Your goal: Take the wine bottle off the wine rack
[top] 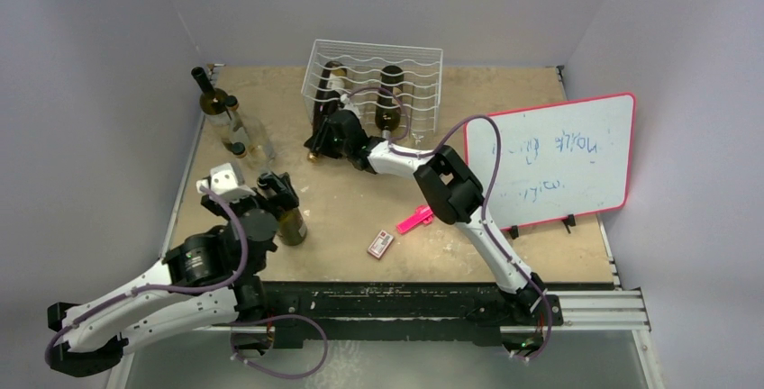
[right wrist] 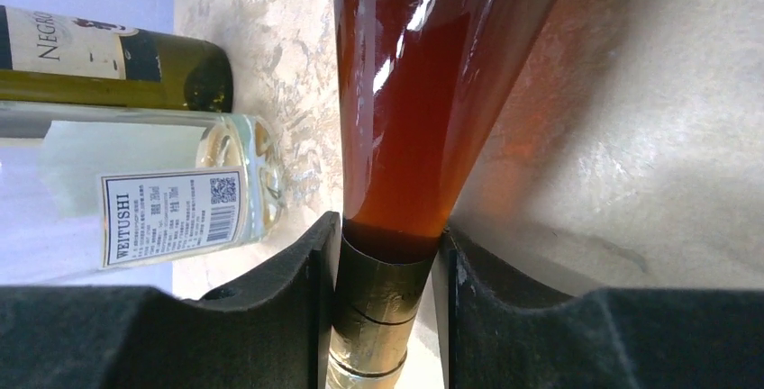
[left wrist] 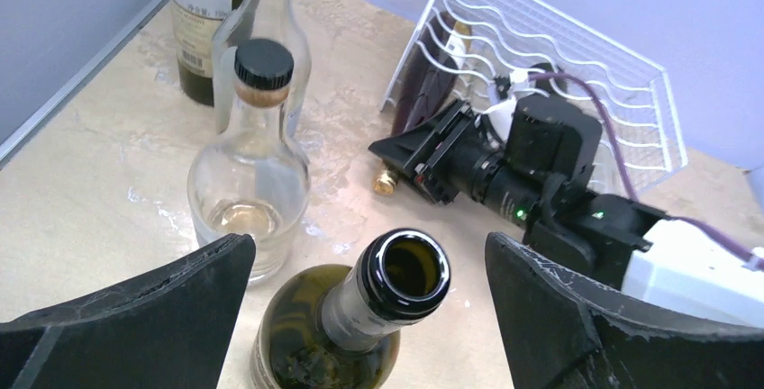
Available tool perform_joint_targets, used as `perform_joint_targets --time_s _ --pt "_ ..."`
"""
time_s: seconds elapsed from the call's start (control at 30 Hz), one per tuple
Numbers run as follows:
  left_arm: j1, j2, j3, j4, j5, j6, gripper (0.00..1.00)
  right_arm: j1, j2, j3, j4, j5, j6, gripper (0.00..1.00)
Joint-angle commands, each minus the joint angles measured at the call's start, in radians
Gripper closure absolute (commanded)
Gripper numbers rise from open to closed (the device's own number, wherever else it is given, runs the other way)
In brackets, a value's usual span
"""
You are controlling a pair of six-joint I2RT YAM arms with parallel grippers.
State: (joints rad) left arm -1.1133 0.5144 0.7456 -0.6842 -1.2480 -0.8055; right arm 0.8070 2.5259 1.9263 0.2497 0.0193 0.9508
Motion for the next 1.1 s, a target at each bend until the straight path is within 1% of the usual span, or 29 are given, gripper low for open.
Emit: perform_joint_targets --time_s 0.0,0.17,0.27,0.37,0.43,0.47,0.6,0.63,0.67,0.77,0.87,0.97,1.07 --pt "0.000 -0.019 0.110 -0.049 0.063 0.116 0.00 0.018 -0.097 -0.069 0.035 -0.014 0.000 0.69" --pt "0.000 -0.011 0.192 0.075 0.253 0.301 0.00 0.039 -0.201 -0.195 0.060 -0.069 -0.029 0.78" --pt "0.000 0.038 0.268 0.099 0.304 0.381 0.00 0.057 -0.280 -0.305 0.070 -0.097 -0.076 0.83" --pt "0.000 0.095 0.321 0.160 0.364 0.484 0.00 0.061 -0.372 -0.421 0.073 -0.121 -0.118 0.86" --pt "0.000 0.128 0.349 0.205 0.399 0.555 0.00 0.061 -0.432 -0.491 0.066 -0.162 -0.135 0.90" --pt "0.000 0.144 0.359 0.227 0.416 0.594 0.00 0.060 -0.463 -0.521 0.062 -0.174 -0.174 0.92" --pt "0.000 0.207 0.394 0.298 0.470 0.734 0.00 0.061 -0.554 -0.638 0.025 -0.314 -0.249 1.00" --pt "0.000 0.241 0.414 0.324 0.551 0.819 0.00 0.060 -0.629 -0.701 -0.003 -0.363 -0.303 1.00" --pt "0.000 0.255 0.418 0.329 0.587 0.853 0.00 0.060 -0.665 -0.727 -0.012 -0.377 -0.321 1.00" --pt "0.000 0.282 0.390 0.351 0.672 0.947 0.00 0.044 -0.777 -0.780 -0.085 -0.432 -0.374 1.00" --pt "0.000 0.283 0.315 0.409 0.739 1.033 0.00 -0.009 -0.879 -0.847 -0.134 -0.565 -0.407 1.00" --pt "0.000 0.297 0.254 0.435 0.816 1.118 0.00 -0.059 -0.971 -0.868 -0.282 -0.621 -0.511 1.00" --pt "0.000 0.341 0.222 0.391 0.902 1.207 0.00 -0.127 -1.057 -0.893 -0.403 -0.681 -0.594 1.00"
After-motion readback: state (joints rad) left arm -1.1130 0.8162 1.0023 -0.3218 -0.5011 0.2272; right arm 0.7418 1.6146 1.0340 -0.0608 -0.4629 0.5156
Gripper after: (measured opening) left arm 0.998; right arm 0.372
